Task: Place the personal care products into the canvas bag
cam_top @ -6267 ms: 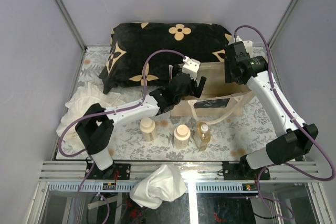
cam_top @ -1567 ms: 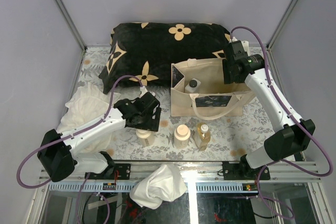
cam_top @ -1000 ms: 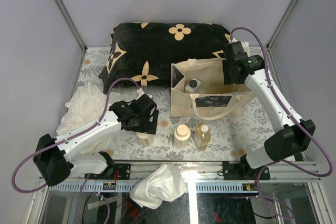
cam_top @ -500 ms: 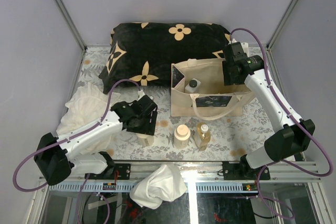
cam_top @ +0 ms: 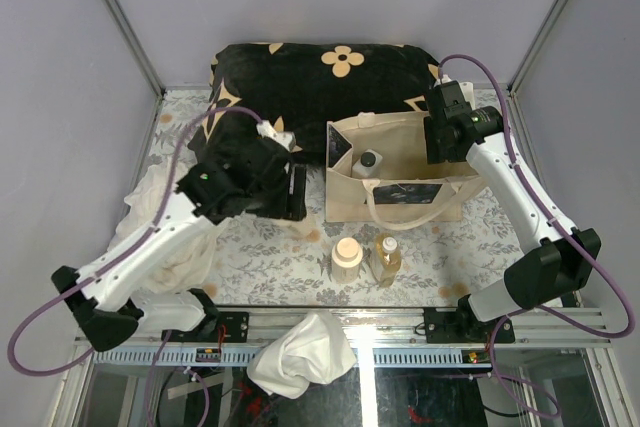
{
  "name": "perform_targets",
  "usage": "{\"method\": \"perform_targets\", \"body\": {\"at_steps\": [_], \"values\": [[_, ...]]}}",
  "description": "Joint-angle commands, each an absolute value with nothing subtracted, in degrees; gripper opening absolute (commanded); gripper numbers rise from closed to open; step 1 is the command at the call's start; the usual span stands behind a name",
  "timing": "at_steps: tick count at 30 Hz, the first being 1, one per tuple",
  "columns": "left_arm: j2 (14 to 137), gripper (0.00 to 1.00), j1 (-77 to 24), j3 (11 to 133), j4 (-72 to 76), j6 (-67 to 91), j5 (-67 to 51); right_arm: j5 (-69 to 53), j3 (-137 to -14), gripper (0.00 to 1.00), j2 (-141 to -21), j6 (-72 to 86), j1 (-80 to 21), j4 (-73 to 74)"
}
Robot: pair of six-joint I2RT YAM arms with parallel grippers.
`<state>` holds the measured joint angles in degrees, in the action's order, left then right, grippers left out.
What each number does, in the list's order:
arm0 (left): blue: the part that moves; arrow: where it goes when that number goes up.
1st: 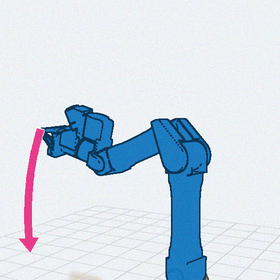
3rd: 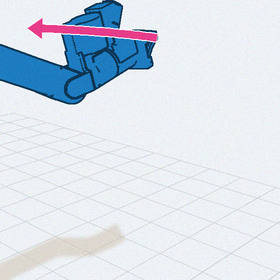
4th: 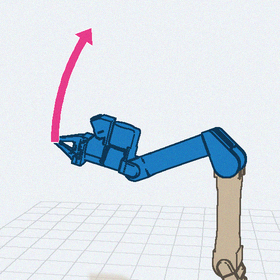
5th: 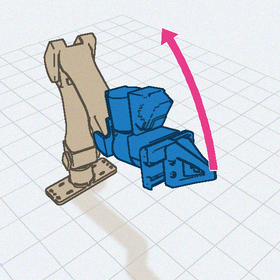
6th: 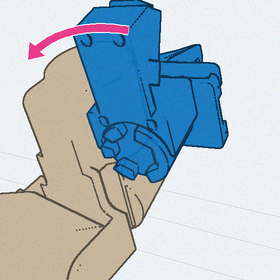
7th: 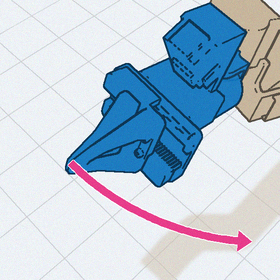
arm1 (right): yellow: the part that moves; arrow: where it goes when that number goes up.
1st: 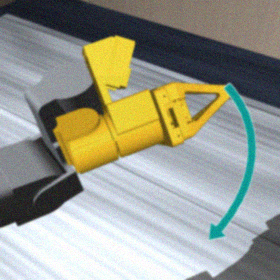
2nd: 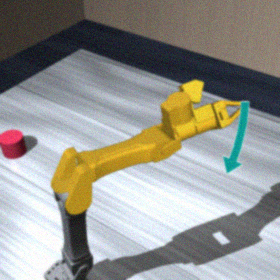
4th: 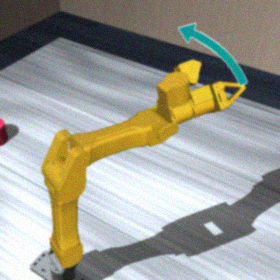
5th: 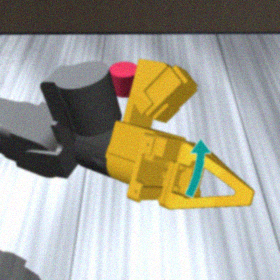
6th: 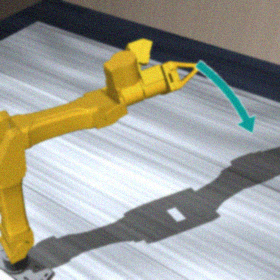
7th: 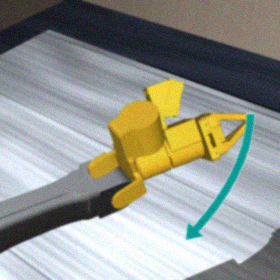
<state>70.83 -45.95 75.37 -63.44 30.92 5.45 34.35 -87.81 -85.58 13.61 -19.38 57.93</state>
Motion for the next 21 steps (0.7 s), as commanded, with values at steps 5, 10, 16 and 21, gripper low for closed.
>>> {"method": "perform_targets", "body": {"at_steps": [5, 10, 16, 21], "values": [[70.8, 0.00, -45.7, 96.7, -66.6, 26.2, -6.0, 35.2, -87.9, 0.99, -84.5, 12.4, -18.8, 57.4], [73.5, 0.00, -45.6, 104.9, -65.3, 24.5, -6.4, 35.4, -88.0, 0.99, -84.6, 12.2, -18.8, 57.5], [79.7, 0.00, -45.6, 114.4, -60.7, 20.1, -8.0, 35.6, -89.1, 0.99, -84.3, 12.6, -18.8, 57.7], [87.2, 0.00, -45.6, 122.8, -58.5, 15.6, -8.8, 35.6, -90.3, 0.99, -84.3, 12.4, -18.9, 58.1]]}}
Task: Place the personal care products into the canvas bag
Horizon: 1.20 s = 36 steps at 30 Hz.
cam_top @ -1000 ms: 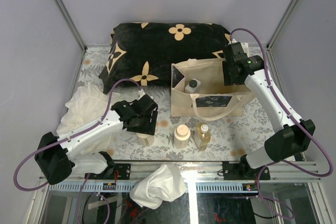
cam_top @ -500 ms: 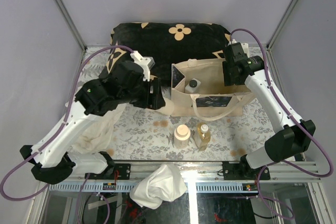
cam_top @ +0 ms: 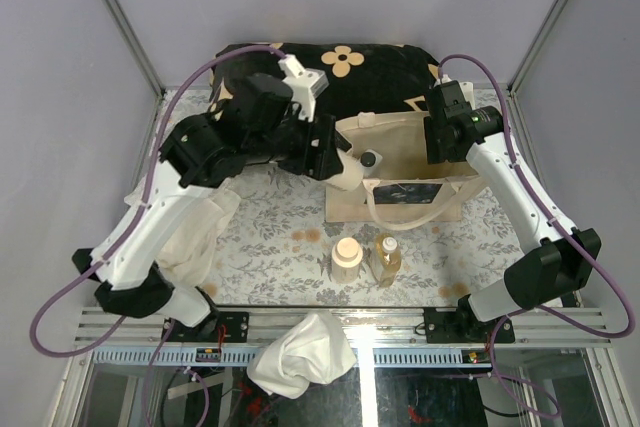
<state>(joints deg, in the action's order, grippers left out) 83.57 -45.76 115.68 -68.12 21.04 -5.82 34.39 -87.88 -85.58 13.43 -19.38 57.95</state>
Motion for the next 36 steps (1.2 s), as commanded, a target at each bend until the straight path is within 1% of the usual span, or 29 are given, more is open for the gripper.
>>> {"method": "perform_targets", "body": {"at_steps": [1, 4, 6, 12, 18, 25, 29, 36], "values": [[88.9, 0.00, -45.6, 124.7, -58.5, 14.7, -8.6, 35.6, -90.5, 0.99, -84.2, 12.4, -18.9, 58.1], [93.4, 0.00, -45.6, 128.1, -56.6, 12.7, -8.8, 35.6, -91.2, 0.99, -84.1, 12.5, -18.9, 58.4], [94.5, 0.00, -45.6, 128.2, -53.3, 11.9, -9.2, 35.8, -91.4, 0.99, -84.0, 12.5, -18.8, 58.6], [98.6, 0.00, -45.6, 125.4, -47.6, 9.8, -9.1, 36.2, -92.0, 0.99, -83.4, 14.0, -18.8, 58.9], [101.4, 0.00, -45.8, 118.3, -38.9, 9.5, -12.2, 33.6, -93.4, 0.99, -81.9, 16.5, -18.9, 58.2], [107.4, 0.00, -47.7, 117.4, -34.8, 8.3, -11.1, 33.0, -93.3, 0.99, -81.1, 18.7, -18.9, 58.1], [111.2, 0.00, -48.7, 117.5, -34.2, 7.6, -6.8, 34.5, -93.7, 0.99, -80.8, 19.4, -18.9, 58.4], [117.8, 0.00, -49.9, 121.5, -39.1, 6.3, 4.0, 39.3, -94.4, 0.99, -79.7, 20.0, -18.9, 59.9]]}}
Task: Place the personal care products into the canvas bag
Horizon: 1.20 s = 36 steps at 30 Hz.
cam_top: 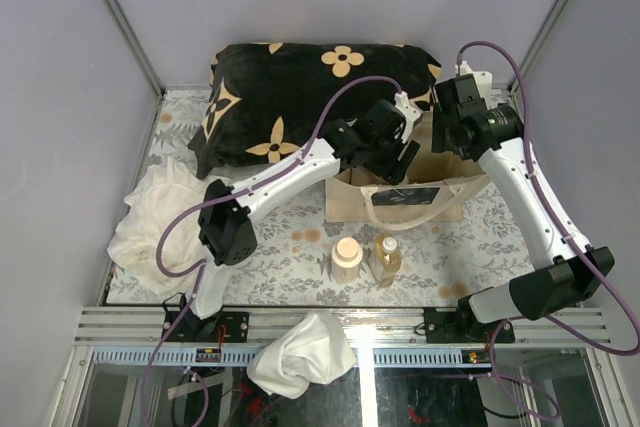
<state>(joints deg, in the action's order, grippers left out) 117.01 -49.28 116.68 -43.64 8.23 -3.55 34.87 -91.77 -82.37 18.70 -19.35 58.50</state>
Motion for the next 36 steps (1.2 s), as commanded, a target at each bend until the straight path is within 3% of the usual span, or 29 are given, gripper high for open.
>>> {"method": "perform_targets", "body": {"at_steps": [1, 8, 16, 27, 31, 36], "values": [[118.5, 0.00, -50.0, 121.9, -39.8, 6.1, 5.1, 39.4, -94.3, 0.99, -79.6, 20.0, -18.9, 60.0], [122.0, 0.01, -50.1, 122.8, -42.3, 5.3, 10.8, 40.6, -94.3, 0.99, -79.3, 20.7, -18.9, 60.7], [123.0, 0.49, -50.2, 122.7, -43.3, 5.2, 11.8, 40.8, -94.4, 0.99, -79.4, 20.5, -18.9, 60.8], [122.2, 0.80, -50.1, 122.3, -43.8, 4.4, 10.2, 40.1, -94.3, 0.99, -79.9, 19.7, -18.9, 60.2], [121.5, 0.99, -50.2, 122.4, -43.0, 4.5, 8.5, 39.7, -94.3, 0.99, -80.0, 19.5, -18.9, 60.0], [119.7, 1.00, -50.1, 123.6, -42.5, 4.7, 6.7, 39.5, -94.2, 0.99, -80.1, 19.2, -18.9, 59.9]]}}
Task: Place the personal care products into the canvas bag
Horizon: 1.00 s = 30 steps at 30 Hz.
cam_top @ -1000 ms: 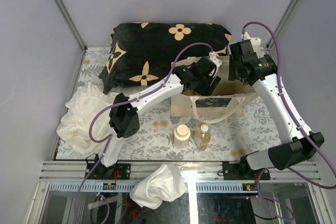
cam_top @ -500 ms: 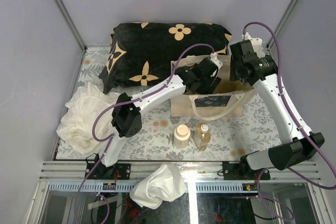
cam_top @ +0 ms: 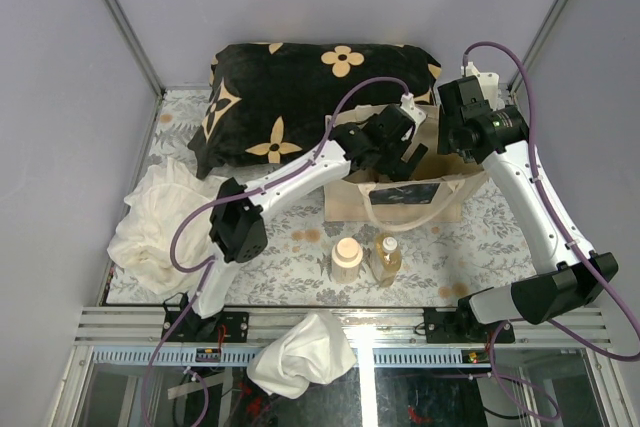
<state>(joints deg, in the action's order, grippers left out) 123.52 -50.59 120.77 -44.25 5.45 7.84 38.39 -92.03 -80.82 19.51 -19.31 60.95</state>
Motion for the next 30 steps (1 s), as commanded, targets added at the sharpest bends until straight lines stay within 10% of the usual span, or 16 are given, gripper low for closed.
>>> {"method": "perform_targets", "body": {"at_steps": [1, 17, 30], "values": [[119.0, 1.00, -50.1, 123.9, -42.2, 4.8, 6.0, 39.5, -94.1, 0.99, -80.1, 19.2, -18.9, 59.8], [94.9, 1.00, -50.2, 120.4, -37.2, 5.9, 5.3, 41.9, -94.3, 0.99, -81.3, 16.6, -18.9, 58.9], [73.3, 1.00, -51.9, 88.5, -43.6, 14.8, 8.5, 49.1, -93.4, 0.99, -82.0, 12.9, -16.2, 60.4]]}}
